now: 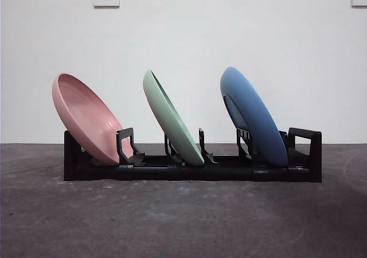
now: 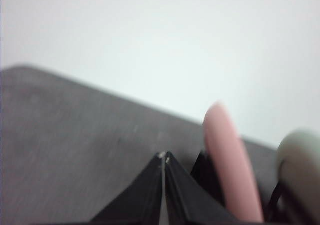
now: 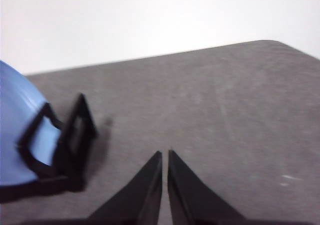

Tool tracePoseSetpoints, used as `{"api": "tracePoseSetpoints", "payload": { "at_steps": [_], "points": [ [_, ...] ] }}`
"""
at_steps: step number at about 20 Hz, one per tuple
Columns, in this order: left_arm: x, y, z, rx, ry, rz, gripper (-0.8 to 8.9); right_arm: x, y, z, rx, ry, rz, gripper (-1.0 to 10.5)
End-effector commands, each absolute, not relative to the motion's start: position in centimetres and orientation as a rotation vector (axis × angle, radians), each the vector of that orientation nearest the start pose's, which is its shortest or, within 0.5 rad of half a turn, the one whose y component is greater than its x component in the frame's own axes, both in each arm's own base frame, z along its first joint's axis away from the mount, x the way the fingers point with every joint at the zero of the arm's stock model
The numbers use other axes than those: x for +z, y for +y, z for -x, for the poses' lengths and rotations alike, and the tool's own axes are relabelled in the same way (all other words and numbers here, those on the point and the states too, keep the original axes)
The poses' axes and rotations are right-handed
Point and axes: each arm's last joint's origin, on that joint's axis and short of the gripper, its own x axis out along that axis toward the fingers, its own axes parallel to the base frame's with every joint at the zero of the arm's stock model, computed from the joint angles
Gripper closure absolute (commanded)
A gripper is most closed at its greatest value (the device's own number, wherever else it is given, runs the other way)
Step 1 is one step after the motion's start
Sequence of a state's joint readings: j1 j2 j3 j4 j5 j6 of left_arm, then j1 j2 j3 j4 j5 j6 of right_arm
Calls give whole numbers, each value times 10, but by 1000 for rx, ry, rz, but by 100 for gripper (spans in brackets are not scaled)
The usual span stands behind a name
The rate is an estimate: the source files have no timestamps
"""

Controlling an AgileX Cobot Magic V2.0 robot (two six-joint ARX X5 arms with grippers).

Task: Place the plate

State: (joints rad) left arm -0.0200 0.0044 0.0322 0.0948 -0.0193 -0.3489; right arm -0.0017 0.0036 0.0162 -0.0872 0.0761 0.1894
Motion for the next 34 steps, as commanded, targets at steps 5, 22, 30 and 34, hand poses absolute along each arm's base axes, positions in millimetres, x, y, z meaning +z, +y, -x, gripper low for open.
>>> {"api": "tracePoseSetpoints", "payload": {
  "at_steps": [5,22,30,34],
  "points": [
    [195,-1,-91,-6,4,409,804,179,-1,-93,-66,114,-408,932],
    [293,-7,-96,-114,577,335,803,290,10,-105,285,518,-357,932],
    [339,-14,-127,-327,795,334,803,327,20,-130,438,697,-401,932],
    [349,-20,-148,-502,835,365,802,333,28,-151,545,813,-390,930]
  ]
}}
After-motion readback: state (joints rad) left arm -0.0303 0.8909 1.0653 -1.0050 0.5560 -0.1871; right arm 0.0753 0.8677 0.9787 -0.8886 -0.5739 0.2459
